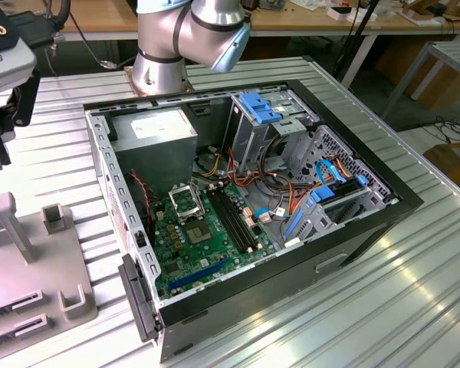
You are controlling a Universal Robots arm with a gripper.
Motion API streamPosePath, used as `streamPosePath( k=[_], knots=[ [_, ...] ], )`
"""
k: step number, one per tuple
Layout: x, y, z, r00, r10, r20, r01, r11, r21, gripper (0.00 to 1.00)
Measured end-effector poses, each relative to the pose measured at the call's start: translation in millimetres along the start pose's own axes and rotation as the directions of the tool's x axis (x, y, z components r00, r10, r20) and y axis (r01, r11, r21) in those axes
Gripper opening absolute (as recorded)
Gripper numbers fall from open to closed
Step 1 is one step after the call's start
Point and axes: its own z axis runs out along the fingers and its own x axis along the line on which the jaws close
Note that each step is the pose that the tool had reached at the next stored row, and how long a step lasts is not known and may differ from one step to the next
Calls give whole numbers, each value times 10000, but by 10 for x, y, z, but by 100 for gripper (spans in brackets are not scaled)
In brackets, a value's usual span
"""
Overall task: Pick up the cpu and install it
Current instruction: 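Pick up the cpu and move it towards the insertion slot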
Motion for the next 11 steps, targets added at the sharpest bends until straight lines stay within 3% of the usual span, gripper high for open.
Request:
streamPosePath(
  k=[11],
  knots=[
    [-40,-3,-2,10000,-2,-1,2,10000,0,47]
  ],
)
